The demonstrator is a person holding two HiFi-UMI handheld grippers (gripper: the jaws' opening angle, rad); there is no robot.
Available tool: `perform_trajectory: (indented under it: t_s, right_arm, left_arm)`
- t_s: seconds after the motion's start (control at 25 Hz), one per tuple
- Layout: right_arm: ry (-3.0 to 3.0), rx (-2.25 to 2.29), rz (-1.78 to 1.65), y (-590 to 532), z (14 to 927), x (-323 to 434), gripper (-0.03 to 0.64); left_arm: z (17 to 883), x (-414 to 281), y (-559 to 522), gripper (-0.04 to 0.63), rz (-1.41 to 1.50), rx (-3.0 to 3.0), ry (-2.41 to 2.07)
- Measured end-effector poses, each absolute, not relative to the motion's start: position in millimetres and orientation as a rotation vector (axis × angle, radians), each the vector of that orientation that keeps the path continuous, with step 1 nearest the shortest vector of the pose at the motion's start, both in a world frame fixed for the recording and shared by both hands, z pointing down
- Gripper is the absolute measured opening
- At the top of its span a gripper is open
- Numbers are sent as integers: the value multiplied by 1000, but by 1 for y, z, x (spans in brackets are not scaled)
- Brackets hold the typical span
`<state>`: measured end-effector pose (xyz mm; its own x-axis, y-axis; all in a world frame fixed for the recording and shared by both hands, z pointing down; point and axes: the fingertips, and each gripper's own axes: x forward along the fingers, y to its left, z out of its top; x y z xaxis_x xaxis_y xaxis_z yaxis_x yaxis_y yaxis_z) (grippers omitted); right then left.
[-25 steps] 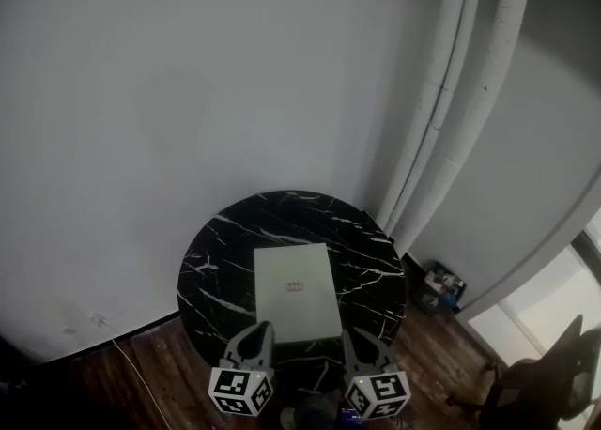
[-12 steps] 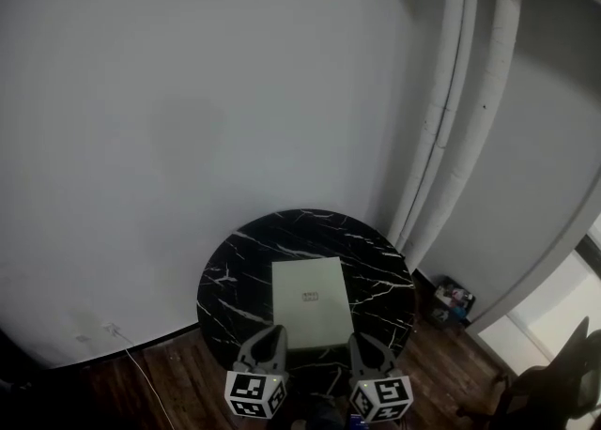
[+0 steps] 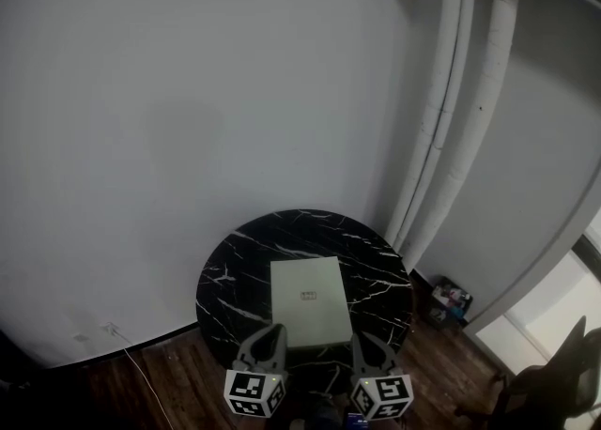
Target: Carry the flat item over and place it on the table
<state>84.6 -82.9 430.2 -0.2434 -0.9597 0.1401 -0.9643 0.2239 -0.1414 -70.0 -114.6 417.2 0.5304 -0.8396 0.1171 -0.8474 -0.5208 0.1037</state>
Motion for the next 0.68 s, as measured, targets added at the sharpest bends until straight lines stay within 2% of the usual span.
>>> perform_trajectory:
  t_s: [0.68]
  right_arm:
    - [-2480, 1957, 330, -96, 426, 88, 18]
  left_arm:
    - [416, -83, -130, 13, 40, 2610, -1477]
